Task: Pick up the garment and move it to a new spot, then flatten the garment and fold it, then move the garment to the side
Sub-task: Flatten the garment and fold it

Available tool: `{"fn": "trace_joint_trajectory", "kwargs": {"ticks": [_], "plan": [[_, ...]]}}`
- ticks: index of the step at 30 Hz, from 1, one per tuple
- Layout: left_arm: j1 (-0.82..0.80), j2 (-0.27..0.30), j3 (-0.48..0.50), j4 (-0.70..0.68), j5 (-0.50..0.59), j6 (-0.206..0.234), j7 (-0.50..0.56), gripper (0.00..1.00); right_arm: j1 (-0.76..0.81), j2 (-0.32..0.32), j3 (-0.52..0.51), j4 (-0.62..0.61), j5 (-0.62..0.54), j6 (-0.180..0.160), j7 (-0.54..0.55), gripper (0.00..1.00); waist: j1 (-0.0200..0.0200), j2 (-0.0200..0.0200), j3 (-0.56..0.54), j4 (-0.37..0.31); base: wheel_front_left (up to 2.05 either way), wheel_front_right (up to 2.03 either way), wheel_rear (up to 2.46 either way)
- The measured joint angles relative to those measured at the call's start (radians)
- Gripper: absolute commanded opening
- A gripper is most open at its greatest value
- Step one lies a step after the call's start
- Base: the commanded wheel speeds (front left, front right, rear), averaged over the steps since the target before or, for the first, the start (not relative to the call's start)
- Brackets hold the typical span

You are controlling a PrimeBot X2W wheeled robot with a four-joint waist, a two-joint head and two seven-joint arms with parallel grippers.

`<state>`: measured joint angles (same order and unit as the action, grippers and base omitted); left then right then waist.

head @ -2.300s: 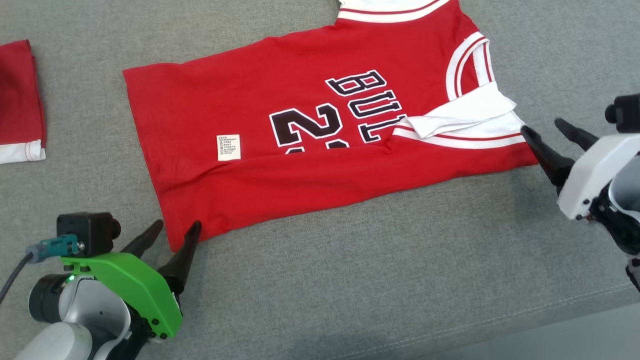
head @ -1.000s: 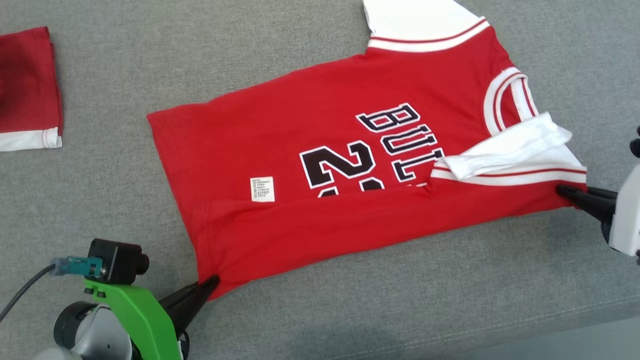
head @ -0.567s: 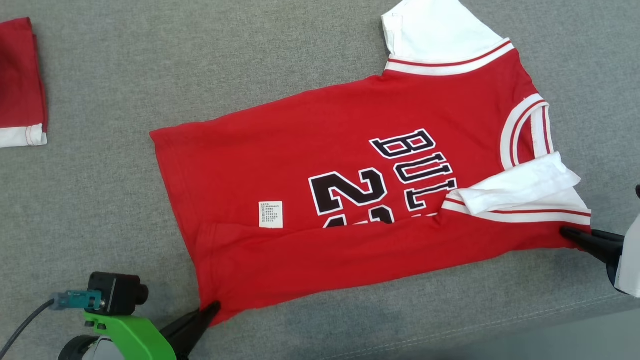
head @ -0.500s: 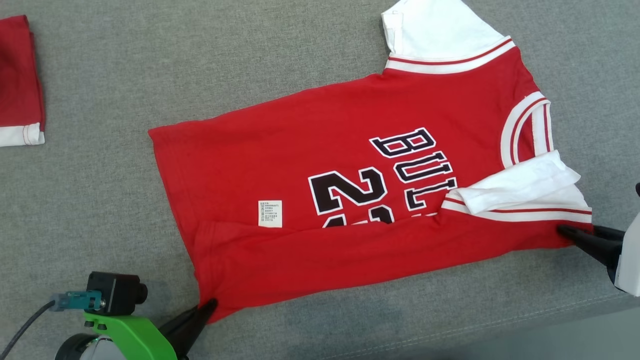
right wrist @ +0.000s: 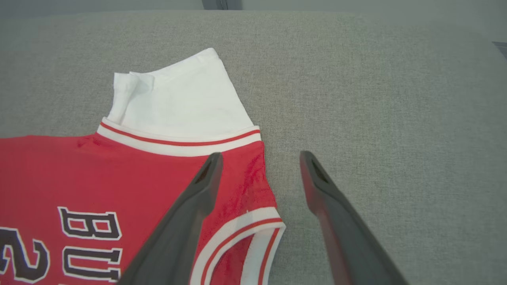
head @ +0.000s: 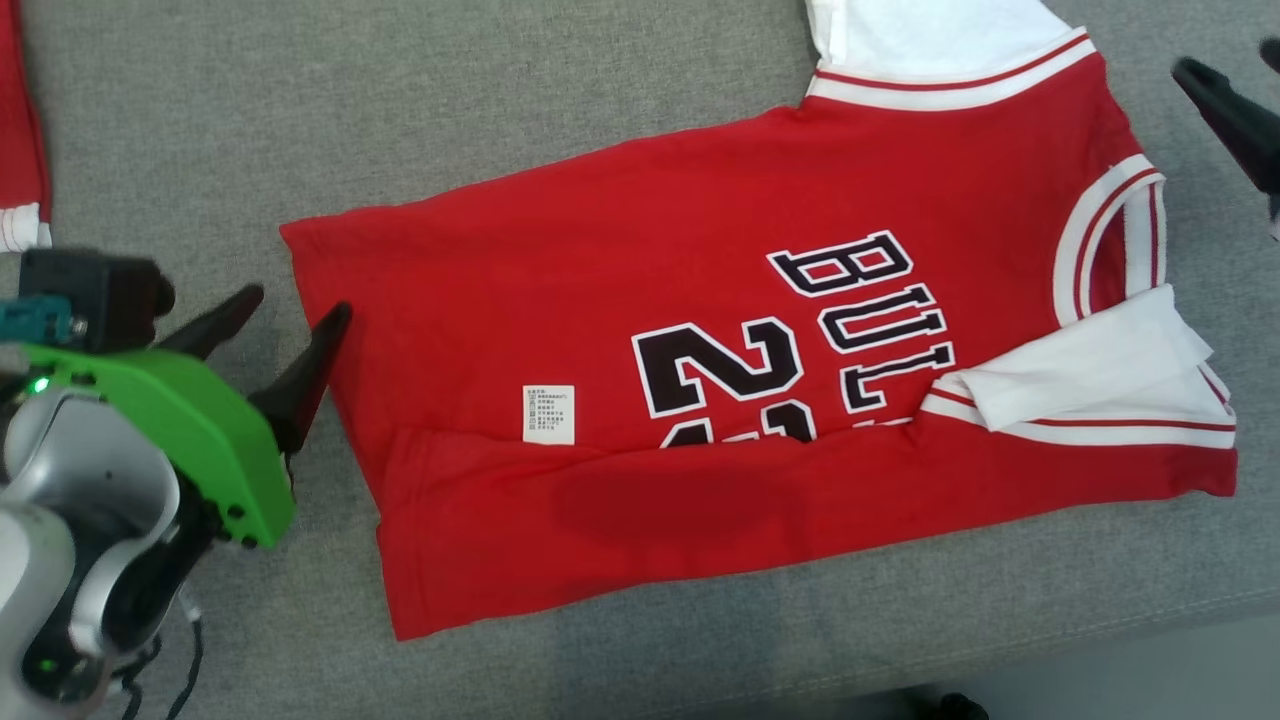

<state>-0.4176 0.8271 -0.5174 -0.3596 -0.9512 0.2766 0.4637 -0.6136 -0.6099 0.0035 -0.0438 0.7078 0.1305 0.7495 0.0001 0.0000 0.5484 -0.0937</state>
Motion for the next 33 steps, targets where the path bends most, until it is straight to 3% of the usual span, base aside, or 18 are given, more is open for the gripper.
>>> {"fn": "trace_joint_trajectory", "kwargs": {"ticks": [7, 11, 16, 17, 18, 19, 21, 22, 23, 33], "plan": [[-0.25, -0.142, -0.125, 0.194, 0.084, -0.053, 0.104, 1.0, -0.29, 0.118, 0.12, 0.234, -0.143, 0.0, -0.065, 1.0, 0.0001, 0.0, 0.054, 0.042, 0.0, 0.0, 0.0], [-0.338, -0.217, -0.175, 0.275, 0.117, -0.086, 0.119, 1.0, -0.388, 0.151, 0.13, 0.384, -0.19, 0.0, -0.118, 1.0, 0.0001, 0.0, 0.075, 0.081, 0.0, 0.0, 0.0], [-0.379, -0.271, -0.208, 0.33, 0.121, -0.119, 0.122, 1.0, -0.43, 0.164, 0.141, 0.521, -0.237, 0.0, -0.152, 1.0, 0.0001, 0.0, 0.089, 0.123, 0.0, 0.0, 0.0], [-0.394, -0.289, -0.222, 0.346, 0.126, -0.133, 0.121, 0.9, -0.445, 0.168, 0.152, 0.564, -0.238, 0.0, -0.168, 1.0, 0.0001, 0.0, 0.095, 0.143, 0.0, 0.0, 0.0], [-0.399, -0.298, -0.225, 0.353, 0.126, -0.141, 0.12, 0.36, -0.45, 0.172, 0.157, 0.583, -0.238, 0.0, -0.178, 1.0, 0.0001, 0.0, 0.097, 0.152, 0.0, 0.0, 0.0], [-0.402, -0.306, -0.227, 0.359, 0.126, -0.146, 0.118, 0.0, -0.458, 0.173, 0.166, 0.597, -0.238, 0.0, -0.183, 1.0, 0.0001, 0.0, 0.099, 0.16, 0.0, 0.0, 0.0], [-0.404, -0.311, -0.232, 0.367, 0.12, -0.161, 0.116, 0.0, -0.473, 0.169, 0.178, 0.621, -0.234, 0.0, -0.197, 1.0, 0.0, 0.0, 0.102, 0.173, 0.0, 0.0, 0.0], [-0.404, -0.314, -0.232, 0.37, 0.113, -0.164, 0.116, 0.0, -0.48, 0.168, 0.186, 0.63, -0.227, 0.0, -0.198, 0.87, 0.0, 0.0, 0.103, 0.178, 0.0, 0.0, 0.0], [-0.404, -0.315, -0.232, 0.374, 0.109, -0.169, 0.115, 0.0, -0.485, 0.164, 0.196, 0.637, -0.221, 0.0, -0.198, 0.0, -0.0001, 0.0, 0.105, 0.182, 0.0, 0.0, 0.0], [-0.403, -0.328, -0.223, 0.398, 0.09, -0.193, 0.067, 0.0, -0.506, 0.145, 0.289, 0.627, -0.081, 0.0, -0.29, 0.0, -0.0001, 0.0, 0.1, 0.171, 0.0, 0.0, 0.0]]}}
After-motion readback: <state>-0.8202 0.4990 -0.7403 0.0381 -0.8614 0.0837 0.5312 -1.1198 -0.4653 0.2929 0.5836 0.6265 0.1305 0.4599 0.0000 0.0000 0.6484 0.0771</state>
